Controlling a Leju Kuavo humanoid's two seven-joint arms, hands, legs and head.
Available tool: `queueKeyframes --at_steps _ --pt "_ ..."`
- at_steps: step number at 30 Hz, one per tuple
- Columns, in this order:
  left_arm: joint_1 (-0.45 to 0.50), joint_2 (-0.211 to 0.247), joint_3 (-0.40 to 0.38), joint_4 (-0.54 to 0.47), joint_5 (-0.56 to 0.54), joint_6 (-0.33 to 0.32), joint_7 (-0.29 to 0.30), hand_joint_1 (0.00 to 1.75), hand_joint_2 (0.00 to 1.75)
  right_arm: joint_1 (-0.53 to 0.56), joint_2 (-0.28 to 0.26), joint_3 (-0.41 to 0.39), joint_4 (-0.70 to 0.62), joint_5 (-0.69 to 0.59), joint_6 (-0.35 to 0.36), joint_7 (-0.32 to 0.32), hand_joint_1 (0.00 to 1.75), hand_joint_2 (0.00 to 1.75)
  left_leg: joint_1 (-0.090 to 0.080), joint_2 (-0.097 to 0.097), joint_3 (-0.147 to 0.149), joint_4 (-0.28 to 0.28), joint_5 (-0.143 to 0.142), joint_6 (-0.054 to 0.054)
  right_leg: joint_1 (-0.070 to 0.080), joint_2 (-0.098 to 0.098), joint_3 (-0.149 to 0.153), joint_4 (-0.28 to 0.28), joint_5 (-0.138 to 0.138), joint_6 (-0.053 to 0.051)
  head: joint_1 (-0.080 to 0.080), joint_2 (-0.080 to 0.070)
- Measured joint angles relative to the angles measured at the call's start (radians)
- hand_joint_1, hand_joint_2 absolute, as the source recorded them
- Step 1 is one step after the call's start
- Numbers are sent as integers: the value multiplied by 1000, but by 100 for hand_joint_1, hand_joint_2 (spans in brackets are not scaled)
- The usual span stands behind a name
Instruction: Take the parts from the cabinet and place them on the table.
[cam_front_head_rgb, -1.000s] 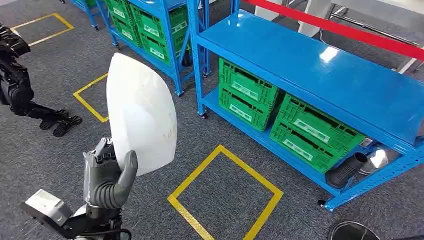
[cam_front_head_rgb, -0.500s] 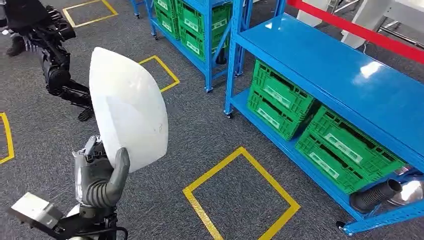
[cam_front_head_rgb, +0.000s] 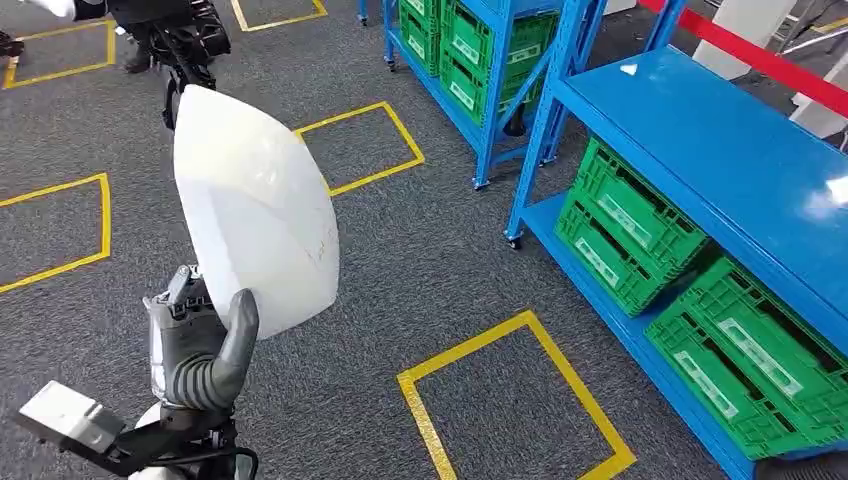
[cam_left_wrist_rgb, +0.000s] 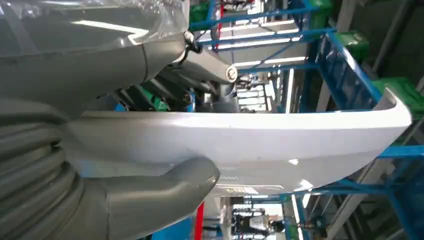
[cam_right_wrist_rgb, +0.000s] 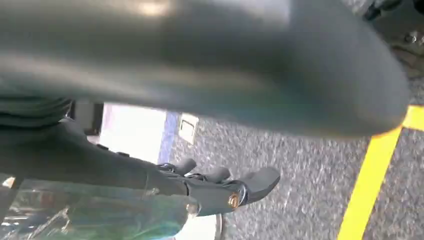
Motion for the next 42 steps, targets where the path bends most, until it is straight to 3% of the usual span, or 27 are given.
queueKeyframes --at_steps 1,2,4,6,7,9,10,11,12,15,17,18,20,22,24,25,26,28,30,31,32,33,36,38,40,41,42 --pt "-1 0 0 0 -1 0 0 175 175 -3 -4 0 -2 0 0 0 0 0 -7 65 -5 17 -13 -5 1 -13 5 -3 -1 -6 -5 0" --pt "-4 0 1 0 -1 0 1 175 175 -2 -4 0 -4 2 0 0 0 0 -6 102 -25 63 -41 -9 2 -27 9 -3 -3 -12 -14 0" --pt "-3 0 1 0 -1 0 4 175 175 2 -3 0 -5 3 0 1 0 0 -2 128 -103 224 -112 -15 6 -61 12 -3 -7 -17 -16 0" --pt "-2 0 0 0 -1 1 9 175 175 7 -3 0 -7 3 2 3 0 0 1 129 -146 304 -124 -17 7 -94 14 -3 -11 -16 -16 0" --pt "-2 1 1 0 -1 1 12 175 175 6 -3 0 -9 3 2 3 0 0 1 129 -131 272 -94 -16 7 -107 16 -3 -14 -14 -16 0" --pt "-2 1 1 0 -1 2 15 175 175 4 -3 0 -14 3 2 3 0 0 0 149 -47 110 -2 -9 7 -129 27 -3 -21 -9 -17 0" --pt "-2 1 1 0 -1 2 15 175 175 3 -3 0 -14 3 2 3 0 0 -5 194 -7 29 20 -3 9 -138 34 -4 -26 -5 -17 0" --pt "-3 1 0 0 -1 2 16 175 175 3 -3 0 -16 3 2 3 0 0 -23 235 2 17 3 1 16 -147 36 -6 -29 1 -18 0" --pt "-5 0 0 0 -1 1 16 175 175 3 -3 0 -18 3 2 3 0 0 -24 227 2 5 1 15 17 -156 34 -8 -28 7 -18 0" --pt "-1 0 1 -1 -1 2 18 175 175 2 -3 0 -22 3 3 6 0 0 -24 190 -2 -5 5 32 17 -192 47 -17 -33 23 -14 0" --pt "-3 0 1 -4 -1 2 18 175 175 -3 -4 0 -24 3 3 6 0 0 -15 172 4 -11 9 44 13 -100 27 32 -74 26 -11 0" --pt "-3 -1 0 -4 -1 1 18 175 175 -1 -3 0 -26 4 3 6 0 0 -14 162 4 -10 8 48 13 -74 -10 107 -110 24 -2 0" --pt "-2 -1 0 -4 0 0 18 175 175 6 -3 0 -27 4 4 6 0 0 -17 133 4 -9 7 51 14 -61 -99 270 -165 24 1 0" --pt "-2 -1 0 -3 2 0 20 175 175 12 -4 0 -27 7 4 6 0 0 -18 103 5 -6 5 52 15 -60 -126 286 -131 21 1 0" --pt "-2 -1 0 -4 3 -1 20 175 175 9 -4 0 -28 8 4 6 0 0 -17 71 9 1 0 48 14 -43 -72 131 -19 17 2 0" --pt "-2 -1 0 -4 3 -1 20 175 175 8 -5 0 -28 8 4 6 0 0 -15 58 10 7 -4 45 13 -15 -40 45 27 14 2 0" --pt "-2 -1 0 -4 4 -1 20 175 175 9 -5 0 -28 8 5 6 0 0 -17 49 4 12 -8 39 8 37 -30 30 9 14 -2 0" --pt "-2 -1 -1 -5 5 -1 21 175 175 9 -5 0 -29 9 6 6 0 0 -8 26 -6 14 -3 29 12 27 -22 10 8 15 -4 0" --pt "0 -1 0 -5 5 -1 21 175 175 10 -5 0 -30 9 6 10 0 0 -5 -2 -8 7 1 13 14 4 -18 5 10 4 -3 0" --pt "2 -1 0 -5 5 -1 21 175 175 7 -5 0 -30 9 6 11 0 0 -7 24 -9 14 -7 10 6 -11 -11 -5 14 -3 -2 0" --pt "1 -1 0 -5 5 0 21 175 175 5 -7 0 -30 9 5 11 0 0 -11 80 -18 40 -26 5 7 -22 -3 -11 14 -7 -10 0" --pt "-1 0 0 -5 8 0 21 175 175 5 -7 0 -30 12 6 12 0 0 -9 108 -45 97 -58 -1 9 -36 2 -14 12 -11 -13 0" --pt "2 -1 -1 -4 13 2 21 175 175 10 -7 0 -30 12 8 14 0 0 0 127 -148 298 -127 -12 9 -83 8 -13 4 -11 -14 0" --pt "3 1 0 -4 15 2 21 175 175 10 -7 0 -31 14 8 15 0 0 3 130 -122 241 -72 -14 9 -110 15 -13 -2 -8 -15 0" --pt "3 1 0 -5 16 2 21 175 175 8 -7 0 -33 15 8 15 0 0 2 163 -28 62 21 -10 9 -133 28 -13 -11 -1 -15 0" --pt "3 1 0 -4 16 2 21 175 175 7 -8 0 -34 15 8 15 0 0 -8 211 -2 19 5 -6 10 -142 34 -17 -15 4 -14 0" --pt "2 0 0 -5 16 2 21 175 175 6 -8 0 -35 15 8 15 0 0 -17 211 0 -1 7 9 18 -152 34 -13 -19 12 -16 0"
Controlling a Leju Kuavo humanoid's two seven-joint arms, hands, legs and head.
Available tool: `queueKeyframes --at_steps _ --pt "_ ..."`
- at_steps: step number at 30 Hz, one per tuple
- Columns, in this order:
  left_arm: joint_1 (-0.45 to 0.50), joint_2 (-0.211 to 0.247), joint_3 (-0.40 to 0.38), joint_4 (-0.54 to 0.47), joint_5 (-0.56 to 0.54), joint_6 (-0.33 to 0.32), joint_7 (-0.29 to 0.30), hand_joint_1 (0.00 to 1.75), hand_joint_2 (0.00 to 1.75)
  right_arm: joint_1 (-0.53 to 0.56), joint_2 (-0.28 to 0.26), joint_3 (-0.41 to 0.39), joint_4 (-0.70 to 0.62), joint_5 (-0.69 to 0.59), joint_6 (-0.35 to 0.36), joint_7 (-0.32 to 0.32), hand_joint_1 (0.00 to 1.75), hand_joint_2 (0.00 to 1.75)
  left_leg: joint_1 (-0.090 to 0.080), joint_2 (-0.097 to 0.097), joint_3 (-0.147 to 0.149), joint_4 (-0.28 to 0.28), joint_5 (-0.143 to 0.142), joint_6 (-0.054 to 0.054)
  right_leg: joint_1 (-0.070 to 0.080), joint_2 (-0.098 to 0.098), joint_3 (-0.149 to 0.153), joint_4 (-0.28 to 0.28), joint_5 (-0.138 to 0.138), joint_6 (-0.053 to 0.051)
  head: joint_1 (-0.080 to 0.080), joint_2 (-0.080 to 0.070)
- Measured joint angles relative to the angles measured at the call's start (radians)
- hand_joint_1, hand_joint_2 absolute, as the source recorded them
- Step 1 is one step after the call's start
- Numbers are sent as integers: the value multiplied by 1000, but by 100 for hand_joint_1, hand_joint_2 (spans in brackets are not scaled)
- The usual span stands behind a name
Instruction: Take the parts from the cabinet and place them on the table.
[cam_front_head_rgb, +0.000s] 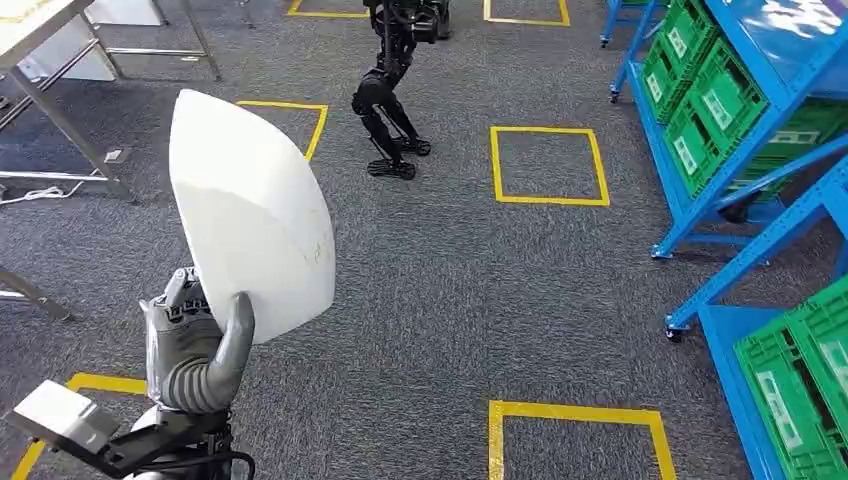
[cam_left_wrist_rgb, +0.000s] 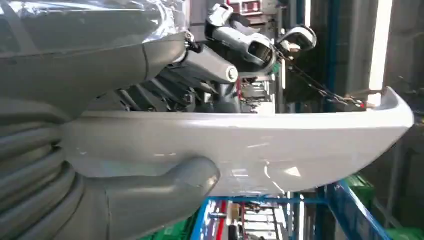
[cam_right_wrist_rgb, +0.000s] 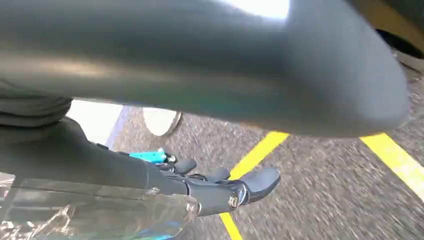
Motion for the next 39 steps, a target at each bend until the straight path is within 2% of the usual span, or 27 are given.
queueKeyframes --at_steps 3,4,5,6,8,9,10,12,13,14,15,18,19,21,22,24,25,26,28,29,30,31,34,35,36,37,39 --pt "3 0 1 0 3 1 -1 175 175 -2 0 0 -3 3 0 3 0 0 -4 -31 -8 5 -3 20 -2 -33 10 -9 -3 15 6 0" --pt "4 0 0 -1 3 1 -1 175 175 -5 -1 0 -5 6 0 5 0 0 4 -42 0 -4 2 31 -6 -24 13 -7 -13 25 6 0" --pt "2 0 1 -2 3 2 -3 175 175 -8 -1 0 -5 6 0 5 0 0 6 -48 1 -5 1 36 -8 33 5 19 -32 25 9 0" --pt "0 0 1 -3 3 1 -2 175 175 -8 0 0 -8 6 1 5 0 0 6 -56 1 -5 1 41 -7 67 -24 77 -64 23 14 0" --pt "1 0 0 -3 3 2 -3 175 175 -4 -1 0 -9 6 3 5 0 0 4 -78 1 -4 -1 47 -6 90 -114 246 -133 21 20 0" --pt "2 0 0 -2 4 2 -3 175 175 1 -1 0 -9 6 3 5 0 0 1 -92 2 -3 -2 49 -6 91 -150 304 -141 20 20 0" --pt "2 0 0 -2 4 3 -3 175 175 5 -2 0 -9 7 5 5 0 0 0 -109 4 -1 -3 50 -5 91 -164 314 -125 18 20 0" --pt "2 0 0 -3 5 5 -3 175 175 4 -2 0 -9 7 5 5 0 0 0 -139 8 4 -8 47 -5 103 -128 196 -26 12 20 0" --pt "2 0 0 -3 5 6 -3 175 175 3 -2 0 -9 7 5 5 0 0 1 -151 11 7 -12 45 -5 124 -94 106 29 8 21 0" --pt "2 0 0 -2 5 6 -3 175 175 5 -3 0 -9 6 5 5 0 0 5 -162 10 10 -16 41 -7 170 -71 43 50 5 20 0" --pt "0 0 0 -3 5 6 -3 175 175 6 -3 0 -9 7 6 5 0 0 -1 -176 3 19 -18 35 -11 191 -60 24 41 6 17 0" --pt "3 0 0 -3 5 9 -4 175 175 7 -4 0 -9 7 8 5 0 0 13 -215 -6 11 -9 17 -3 161 -54 17 33 2 20 0" --pt "3 0 1 -3 5 10 -5 175 175 5 -4 0 -9 7 8 5 0 0 10 -226 -7 11 -11 11 -10 147 -49 6 37 -5 18 0" --pt "1 1 2 -3 5 14 -6 175 175 0 -5 0 -9 10 9 5 0 0 5 -120 -27 63 -51 2 -10 121 -33 -9 38 -15 9 0" --pt "0 1 1 -3 5 16 -6 175 175 1 -5 0 -9 10 12 5 0 0 7 -96 -63 141 -89 -4 -9 105 -28 -9 36 -17 9 0" --pt "3 1 1 -3 7 19 -6 175 175 5 -5 0 -9 10 15 5 0 0 13 -85 -137 284 -138 -14 -10 72 -24 -9 30 -17 5 0" --pt "4 1 1 -3 8 19 -6 175 175 7 -5 0 -9 10 17 5 0 0 18 -83 -150 301 -132 -18 -10 58 -22 -9 28 -15 6 0" --pt "6 2 1 -3 8 19 -5 175 175 7 -5 0 -9 10 18 5 0 0 21 -81 -140 279 -105 -21 -11 45 -20 -9 25 -13 6 0" --pt "8 4 1 -3 8 20 -4 175 175 5 -5 0 -9 10 19 5 0 0 25 -56 -56 112 -8 -24 -14 20 -6 -9 15 -4 5 0" --pt "8 5 1 -3 8 20 -4 175 175 5 -5 0 -9 10 19 5 0 0 25 -17 -16 30 18 -24 -14 9 2 -9 9 1 4 0" --pt "7 5 1 -2 9 20 -3 175 175 5 -6 0 -9 10 19 5 0 0 7 16 -6 17 -2 -20 -6 0 5 -8 4 9 2 0" --pt "6 5 0 -2 10 19 -3 175 175 5 -7 0 -8 10 20 5 0 0 8 9 -7 12 -4 4 -5 -6 5 -8 2 15 3 0" --pt "14 7 2 -3 15 21 -1 175 175 0 -6 0 -9 10 24 4 0 0 4 -28 -9 8 -6 26 -8 -43 22 -15 -7 32 11 0" --pt "15 7 2 -4 15 21 -1 175 175 -5 -6 0 -9 10 24 3 0 0 10 -36 -4 5 -4 33 -13 1 22 -7 -20 40 16 0" --pt "12 7 2 -4 16 21 -1 175 175 -7 -4 0 -9 10 26 2 0 0 11 -44 -3 5 -4 39 -15 54 3 31 -44 38 16 0" --pt "12 7 2 -4 16 21 -1 175 175 -7 -4 0 -9 10 29 1 0 0 10 -53 -3 5 -5 45 -14 79 -35 102 -80 35 21 0" --pt "15 7 1 -3 16 26 1 175 175 0 -4 0 -9 10 30 -1 0 0 5 -81 -3 6 -7 49 -11 90 -131 273 -137 31 23 0"
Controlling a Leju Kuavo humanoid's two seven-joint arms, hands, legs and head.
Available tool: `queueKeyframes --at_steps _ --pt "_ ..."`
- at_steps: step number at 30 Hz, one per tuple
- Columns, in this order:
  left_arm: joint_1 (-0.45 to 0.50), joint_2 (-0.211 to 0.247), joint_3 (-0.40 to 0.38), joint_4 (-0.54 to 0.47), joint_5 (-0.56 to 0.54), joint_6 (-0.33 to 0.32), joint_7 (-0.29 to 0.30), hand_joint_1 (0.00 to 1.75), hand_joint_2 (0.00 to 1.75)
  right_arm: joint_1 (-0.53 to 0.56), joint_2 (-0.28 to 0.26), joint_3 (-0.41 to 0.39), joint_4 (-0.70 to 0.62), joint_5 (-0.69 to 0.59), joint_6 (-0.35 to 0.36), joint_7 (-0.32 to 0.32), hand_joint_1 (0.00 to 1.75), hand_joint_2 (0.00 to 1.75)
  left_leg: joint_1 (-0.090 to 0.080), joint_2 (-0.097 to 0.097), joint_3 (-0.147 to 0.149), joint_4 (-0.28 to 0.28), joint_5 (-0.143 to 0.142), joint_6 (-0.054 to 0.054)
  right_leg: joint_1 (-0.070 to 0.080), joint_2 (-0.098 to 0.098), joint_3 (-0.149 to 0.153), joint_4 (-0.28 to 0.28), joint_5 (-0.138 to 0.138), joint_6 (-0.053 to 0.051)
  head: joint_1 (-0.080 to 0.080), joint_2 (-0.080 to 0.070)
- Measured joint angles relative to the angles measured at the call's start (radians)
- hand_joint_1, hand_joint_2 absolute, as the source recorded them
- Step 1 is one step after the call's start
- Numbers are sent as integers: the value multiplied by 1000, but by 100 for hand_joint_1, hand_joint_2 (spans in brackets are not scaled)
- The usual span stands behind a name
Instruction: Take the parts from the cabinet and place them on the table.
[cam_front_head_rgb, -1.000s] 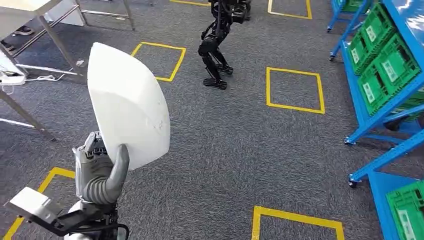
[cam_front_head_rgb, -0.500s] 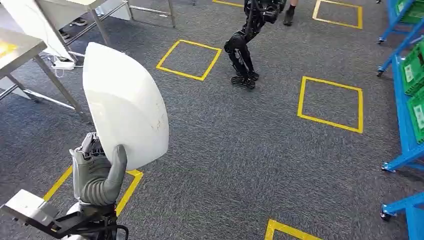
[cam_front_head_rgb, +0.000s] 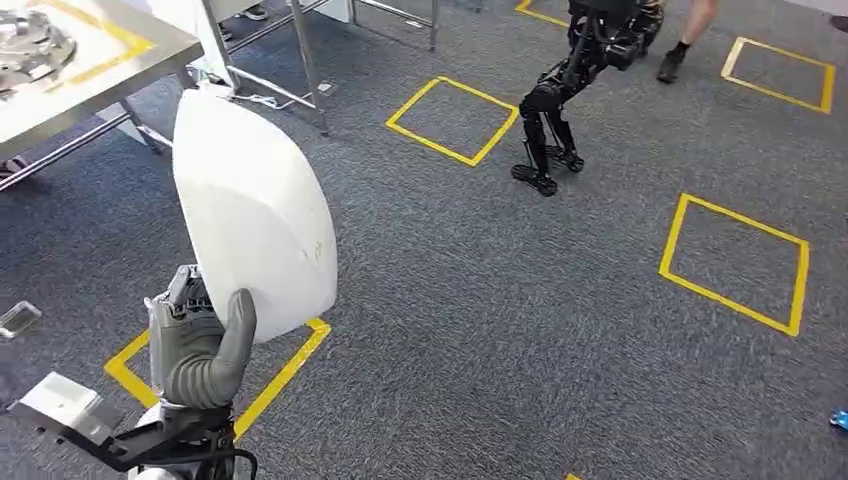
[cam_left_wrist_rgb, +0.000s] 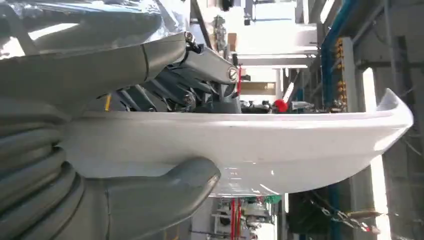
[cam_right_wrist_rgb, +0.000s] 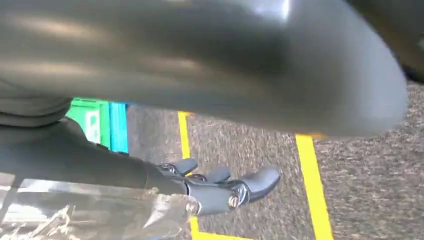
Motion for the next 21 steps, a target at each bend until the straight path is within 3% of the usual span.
queueKeyframes --at_steps 1,2,4,5,6,8,10,11,12,13,15,16,17,19,20,21 --pt "2 0 0 0 0 5 2 175 175 6 0 0 0 0 0 0 0 0 -3 -17 1 1 -1 2 1 0 -31 41 4 -3 0 0" --pt "4 1 0 0 0 8 3 175 175 8 0 0 0 0 0 -1 0 0 -4 -33 3 1 -2 2 3 1 -37 27 37 -8 0 0" --pt "4 2 1 0 0 10 4 175 175 6 0 0 0 0 0 -2 0 0 -5 -62 9 1 -4 2 8 19 4 -107 140 -20 0 0" --pt "5 2 1 0 0 10 5 175 175 5 0 0 0 0 1 -2 0 0 -3 -76 12 1 -6 -1 8 50 37 -199 194 -25 0 0" --pt "5 3 1 0 0 10 5 175 175 7 -1 0 0 0 3 -2 0 0 -4 -88 11 2 -8 -5 7 101 57 -239 192 -29 -1 0" --pt "7 4 1 0 0 11 6 175 175 7 -1 0 0 0 5 -2 0 0 4 -114 2 3 -5 -18 10 87 69 -267 184 -25 0 0" --pt "12 6 3 -1 0 11 6 175 175 7 -1 0 0 0 6 -1 0 0 8 -138 0 -2 -2 -30 12 67 74 -273 184 -31 2 0" --pt "15 9 4 -2 0 11 6 175 175 4 3 0 0 0 6 -1 0 0 5 -117 1 2 -10 -33 2 50 82 -286 189 -38 1 0" --pt "14 10 6 -2 -1 11 6 175 175 2 2 0 1 0 6 -2 0 0 0 -55 -8 28 -32 -41 4 38 90 -293 189 -41 -4 0" --pt "12 11 7 -2 0 11 6 175 175 2 2 0 1 0 6 -2 0 0 1 -23 -34 83 -66 -46 4 24 94 -295 187 -45 -10 0" --pt "15 12 7 -2 0 10 6 175 175 5 2 0 1 0 6 -1 0 0 6 -5 -109 240 -132 -56 4 -8 100 -295 181 -46 -11 0" --pt "16 12 7 -2 0 11 6 175 175 8 2 0 1 0 6 -2 0 0 10 -4 -135 289 -141 -61 3 -23 102 -294 178 -45 -12 0" --pt "17 13 7 -2 0 11 6 175 175 8 3 0 1 0 6 -1 0 0 14 -2 -136 288 -123 -66 1 -39 106 -294 175 -42 -11 0" --pt "19 17 9 -2 0 11 6 175 175 6 4 0 1 0 6 -1 0 0 17 8 -81 178 -47 -71 -3 -61 115 -292 167 -35 -13 0" --pt "19 18 10 -2 0 11 6 175 175 5 5 0 1 0 6 -2 0 0 18 30 -28 74 4 -73 -5 -73 123 -291 161 -29 -13 0" --pt "18 18 10 -2 0 11 6 175 175 5 4 0 1 0 6 -1 0 0 13 84 5 12 6 -73 -2 -83 131 -291 155 -22 -15 0"
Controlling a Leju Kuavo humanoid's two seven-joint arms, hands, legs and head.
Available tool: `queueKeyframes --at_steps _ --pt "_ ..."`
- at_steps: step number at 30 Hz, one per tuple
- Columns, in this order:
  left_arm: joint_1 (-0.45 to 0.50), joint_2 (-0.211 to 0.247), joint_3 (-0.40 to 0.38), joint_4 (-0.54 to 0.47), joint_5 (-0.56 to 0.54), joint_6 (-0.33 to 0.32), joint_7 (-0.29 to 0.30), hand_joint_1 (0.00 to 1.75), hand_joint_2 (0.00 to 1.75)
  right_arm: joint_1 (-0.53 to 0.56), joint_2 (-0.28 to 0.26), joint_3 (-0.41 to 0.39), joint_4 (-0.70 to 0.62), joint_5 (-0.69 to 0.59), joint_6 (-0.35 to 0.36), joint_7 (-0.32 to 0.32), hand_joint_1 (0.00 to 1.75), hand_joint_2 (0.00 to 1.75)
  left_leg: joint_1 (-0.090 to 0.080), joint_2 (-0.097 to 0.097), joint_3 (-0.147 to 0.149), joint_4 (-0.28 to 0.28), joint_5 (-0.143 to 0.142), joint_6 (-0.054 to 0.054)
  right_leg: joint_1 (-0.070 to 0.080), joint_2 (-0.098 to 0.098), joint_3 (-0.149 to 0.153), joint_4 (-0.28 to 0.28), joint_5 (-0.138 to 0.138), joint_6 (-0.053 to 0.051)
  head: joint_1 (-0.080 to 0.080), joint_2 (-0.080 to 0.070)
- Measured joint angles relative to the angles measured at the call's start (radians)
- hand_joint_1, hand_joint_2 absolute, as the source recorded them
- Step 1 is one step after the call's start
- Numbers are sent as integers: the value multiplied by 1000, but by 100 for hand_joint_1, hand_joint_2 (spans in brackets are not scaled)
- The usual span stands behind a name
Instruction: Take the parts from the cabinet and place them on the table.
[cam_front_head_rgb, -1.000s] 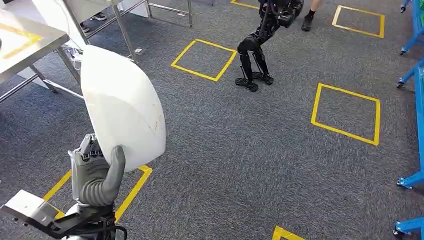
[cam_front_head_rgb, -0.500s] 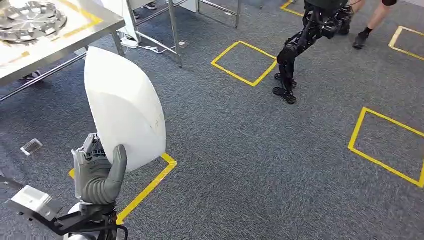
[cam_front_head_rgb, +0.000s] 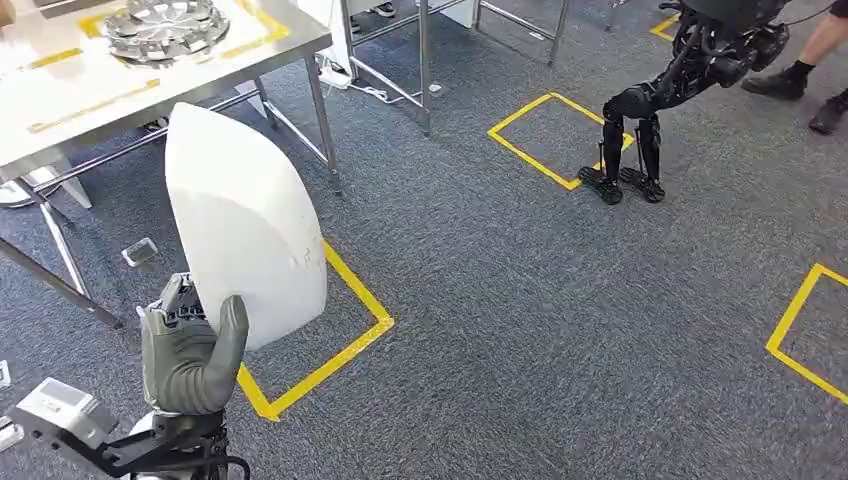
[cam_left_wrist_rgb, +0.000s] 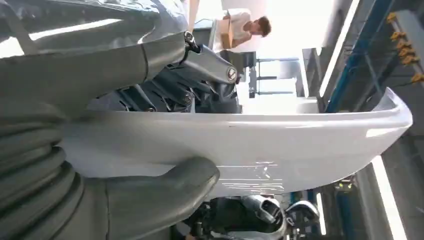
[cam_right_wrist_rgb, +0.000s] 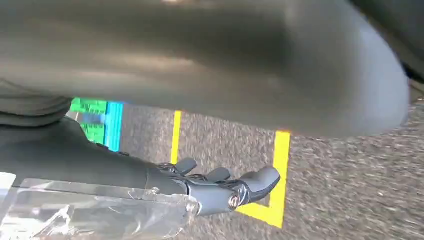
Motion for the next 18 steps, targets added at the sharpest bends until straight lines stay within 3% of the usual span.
queueKeyframes --at_steps 1,2,3,5,6,7,8,9,10,11,12,14,15,16,18 --pt "-2 0 0 0 0 0 2 175 175 -1 0 0 0 0 0 0 0 0 -11 7 4 -18 -6 16 8 -12 0 6 -5 9 -7 0" --pt "-2 0 0 -1 0 -1 2 175 175 -2 0 0 0 0 2 0 0 0 -10 2 -1 -9 -9 35 9 -15 1 1 -5 12 -3 0" --pt "2 1 0 -1 0 0 3 175 175 -2 0 0 0 0 4 0 0 0 -12 -12 -5 -10 -12 42 9 -30 6 0 -8 18 6 0" --pt "4 1 4 -1 1 0 5 175 175 -7 0 0 0 0 7 0 0 0 -11 -35 -4 -13 -10 56 5 -49 16 -3 -15 30 5 0" --pt "5 1 4 -2 0 -1 6 175 175 -11 1 0 0 0 7 0 0 0 -6 -42 -1 -15 -10 62 2 -8 14 10 -31 36 10 0" --pt "2 1 6 -3 1 -1 8 175 175 -13 2 0 0 0 7 0 0 0 -5 -54 0 -15 -10 66 2 41 -11 62 -63 35 11 0" --pt "3 1 5 -3 1 -1 8 175 175 -12 2 0 0 0 8 0 0 0 -6 -64 0 -15 -10 71 2 67 -52 143 -101 33 16 0" --pt "4 1 5 -3 2 -2 9 175 175 -10 3 0 0 0 8 0 0 0 -9 -76 0 -14 -12 75 3 78 -100 230 -134 31 17 0" --pt "4 1 5 -3 2 -1 10 175 175 -5 3 0 0 0 8 0 0 0 -12 -91 1 -14 -13 77 4 80 -138 295 -147 27 17 0" --pt "4 1 6 -3 2 -1 11 175 175 0 2 0 0 0 8 0 0 0 -15 -106 2 -14 -14 78 5 81 -160 319 -138 23 17 0" --pt "5 1 6 -3 2 -1 11 175 175 3 2 0 0 0 8 0 0 0 -17 -123 5 -13 -15 79 8 82 -160 295 -102 17 17 0" --pt "5 1 7 -3 3 -1 14 175 175 0 2 0 0 5 6 0 0 0 -19 -151 12 -13 -18 79 15 102 -114 153 4 1 18 0" --pt "5 1 7 -3 5 -2 16 175 175 -1 2 0 0 7 6 0 0 0 -18 -164 15 -13 -20 77 18 143 -82 59 52 -9 17 0" --pt "5 1 8 -3 5 -2 18 175 175 0 2 0 0 8 5 0 0 0 -22 -174 12 -12 -22 72 14 185 -70 41 41 -15 11 0" --pt "8 2 10 -3 8 -2 21 175 175 1 2 0 0 10 3 0 0 0 -9 -197 6 -11 -20 62 22 163 -53 18 29 -12 15 0"
